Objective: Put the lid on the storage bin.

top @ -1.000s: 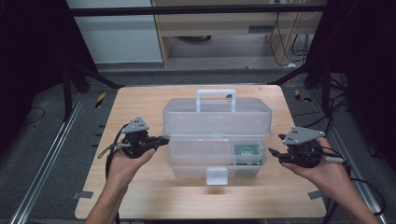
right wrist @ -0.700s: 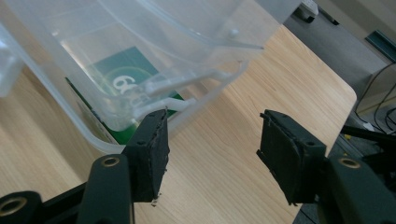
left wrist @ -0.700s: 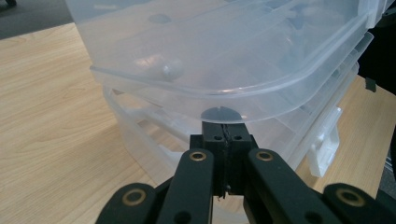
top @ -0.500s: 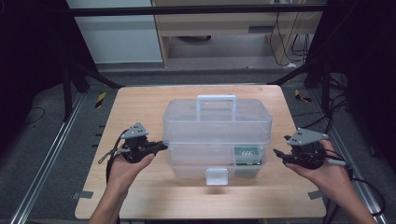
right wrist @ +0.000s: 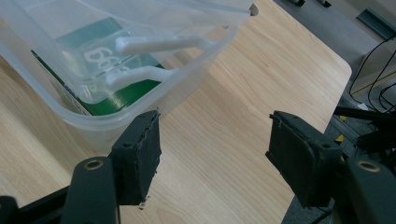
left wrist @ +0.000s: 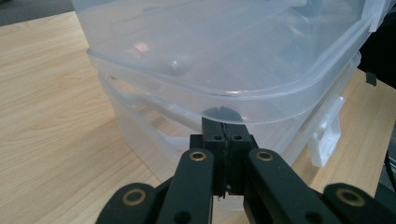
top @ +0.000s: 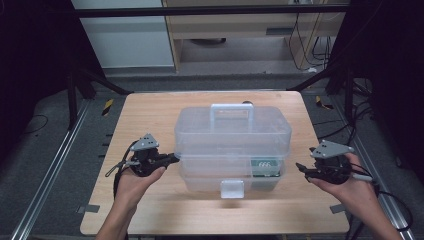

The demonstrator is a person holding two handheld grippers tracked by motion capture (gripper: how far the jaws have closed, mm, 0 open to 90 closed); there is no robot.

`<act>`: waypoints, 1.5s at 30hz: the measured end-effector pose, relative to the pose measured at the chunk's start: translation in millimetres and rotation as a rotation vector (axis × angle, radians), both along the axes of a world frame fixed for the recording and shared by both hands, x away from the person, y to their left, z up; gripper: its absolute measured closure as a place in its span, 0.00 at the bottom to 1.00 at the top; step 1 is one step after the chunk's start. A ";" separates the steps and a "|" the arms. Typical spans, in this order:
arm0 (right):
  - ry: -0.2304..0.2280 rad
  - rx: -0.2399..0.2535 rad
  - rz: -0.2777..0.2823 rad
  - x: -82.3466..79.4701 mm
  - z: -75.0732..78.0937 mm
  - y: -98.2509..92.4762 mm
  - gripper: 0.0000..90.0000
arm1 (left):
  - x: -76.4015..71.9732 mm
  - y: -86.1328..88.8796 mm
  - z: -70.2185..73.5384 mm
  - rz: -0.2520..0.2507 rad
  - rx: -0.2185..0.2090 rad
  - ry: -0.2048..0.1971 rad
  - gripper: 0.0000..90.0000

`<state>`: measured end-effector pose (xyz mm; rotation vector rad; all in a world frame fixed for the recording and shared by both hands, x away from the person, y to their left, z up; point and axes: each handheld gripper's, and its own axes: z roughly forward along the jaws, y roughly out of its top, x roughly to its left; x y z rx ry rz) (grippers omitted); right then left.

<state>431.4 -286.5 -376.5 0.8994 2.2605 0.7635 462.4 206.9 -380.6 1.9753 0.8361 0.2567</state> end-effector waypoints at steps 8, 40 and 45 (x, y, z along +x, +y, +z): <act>0.006 -0.002 -0.007 -0.1 -2.5 -1.1 0.36 | -3.6 2.2 -6.4 0.005 0.016 0.005 1.00; 0.039 0.208 -0.397 94.8 -105.9 -25.0 0.31 | 81.8 80.4 -97.1 0.452 0.284 0.000 0.60; 0.057 0.259 -0.441 105.0 -121.7 -30.3 0.28 | 90.4 80.7 -116.2 0.470 0.277 0.067 0.33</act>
